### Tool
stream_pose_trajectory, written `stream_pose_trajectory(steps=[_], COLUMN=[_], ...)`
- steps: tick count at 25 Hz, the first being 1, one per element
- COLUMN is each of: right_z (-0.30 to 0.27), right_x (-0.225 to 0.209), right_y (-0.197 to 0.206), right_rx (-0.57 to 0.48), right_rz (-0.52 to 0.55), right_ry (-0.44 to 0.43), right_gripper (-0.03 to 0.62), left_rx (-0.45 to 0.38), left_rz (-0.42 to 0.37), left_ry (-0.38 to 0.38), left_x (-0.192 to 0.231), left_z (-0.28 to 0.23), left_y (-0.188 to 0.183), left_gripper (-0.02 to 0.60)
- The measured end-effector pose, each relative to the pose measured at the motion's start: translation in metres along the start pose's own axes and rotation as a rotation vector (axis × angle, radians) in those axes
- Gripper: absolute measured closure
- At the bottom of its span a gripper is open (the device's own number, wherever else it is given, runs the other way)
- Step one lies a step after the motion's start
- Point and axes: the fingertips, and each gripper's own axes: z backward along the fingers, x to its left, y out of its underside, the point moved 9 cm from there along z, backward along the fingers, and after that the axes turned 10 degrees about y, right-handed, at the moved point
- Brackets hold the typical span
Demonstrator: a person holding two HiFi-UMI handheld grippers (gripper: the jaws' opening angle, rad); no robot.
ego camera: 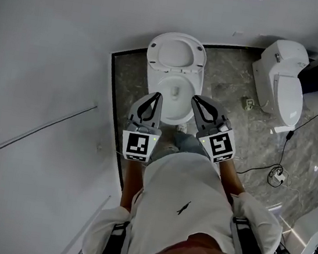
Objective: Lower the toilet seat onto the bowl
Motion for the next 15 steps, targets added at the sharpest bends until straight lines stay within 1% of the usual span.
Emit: stream_pose_trajectory(steps=[5, 8, 15], right_z=[-0.014, -0.03, -0.056], right_x=[-0.022, -0.031, -0.041], right_y=[0.004, 0.008, 0.017], right_rx=[0.009, 0.023, 0.024], right_rz=[-0.021, -0.013, -0.014], right_ry=[-0.029, -0.04, -0.033], right_gripper=[0.562, 0.562, 0.563], left_rx=[0.028, 0.046, 0.09], left_rz=[0.001, 0.001, -0.007], left_ry=[-0.017, -0.032, -0.032], left_x=[0.003, 0.011, 0.026], left_z=[-0.023, -0.034, -0.05], left_y=[0.0, 0.004, 0.014], left_gripper=[0.554, 0.554, 0.554])
